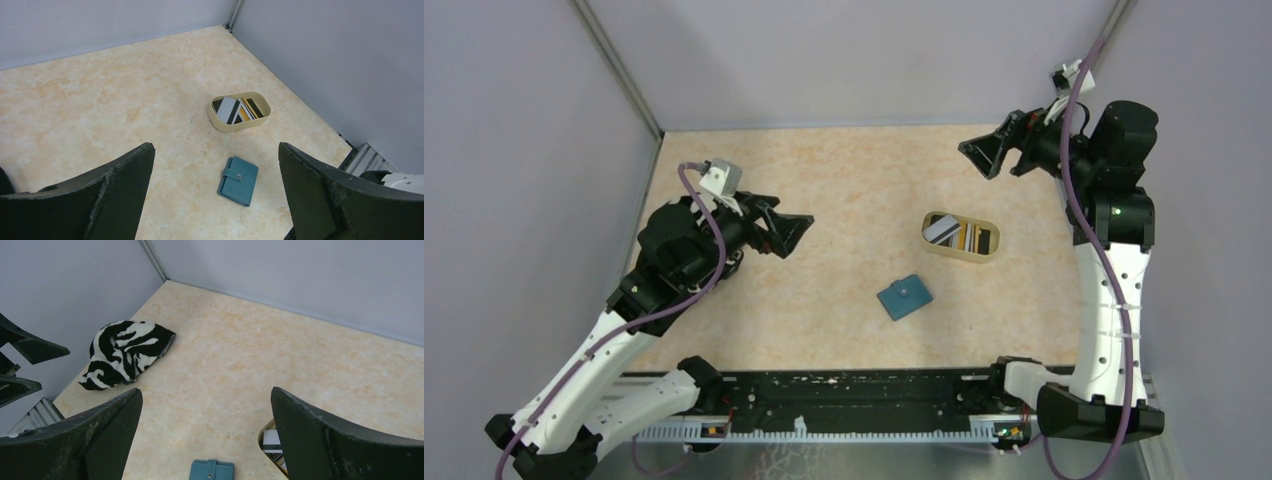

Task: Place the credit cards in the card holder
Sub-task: Reset both arms

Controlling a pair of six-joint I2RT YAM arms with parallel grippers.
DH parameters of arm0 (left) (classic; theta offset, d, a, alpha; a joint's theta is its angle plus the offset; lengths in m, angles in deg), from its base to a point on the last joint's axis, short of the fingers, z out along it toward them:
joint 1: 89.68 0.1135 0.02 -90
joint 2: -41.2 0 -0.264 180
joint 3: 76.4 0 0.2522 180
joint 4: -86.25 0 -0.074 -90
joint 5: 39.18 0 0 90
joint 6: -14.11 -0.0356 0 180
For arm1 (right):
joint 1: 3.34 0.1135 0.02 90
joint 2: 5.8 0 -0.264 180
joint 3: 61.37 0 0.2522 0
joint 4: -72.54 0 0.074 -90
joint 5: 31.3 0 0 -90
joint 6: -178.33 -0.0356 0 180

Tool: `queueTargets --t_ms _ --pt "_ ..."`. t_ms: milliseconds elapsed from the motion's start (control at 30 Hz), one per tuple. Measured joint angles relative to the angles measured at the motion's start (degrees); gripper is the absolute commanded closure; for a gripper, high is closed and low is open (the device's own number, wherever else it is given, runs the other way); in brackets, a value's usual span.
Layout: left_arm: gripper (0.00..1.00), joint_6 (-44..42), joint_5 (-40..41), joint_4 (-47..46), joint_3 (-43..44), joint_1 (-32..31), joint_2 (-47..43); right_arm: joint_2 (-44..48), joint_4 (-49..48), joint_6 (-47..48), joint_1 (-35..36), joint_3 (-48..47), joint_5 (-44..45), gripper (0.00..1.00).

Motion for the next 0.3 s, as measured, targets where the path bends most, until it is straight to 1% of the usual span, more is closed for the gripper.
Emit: queueTargets --t_ms 300 --pt "0.01 0.0 0.0 0.2 0.0 0.0 -0.2 0.3 -0.3 0.0 0.0 0.8 0.2 0.01"
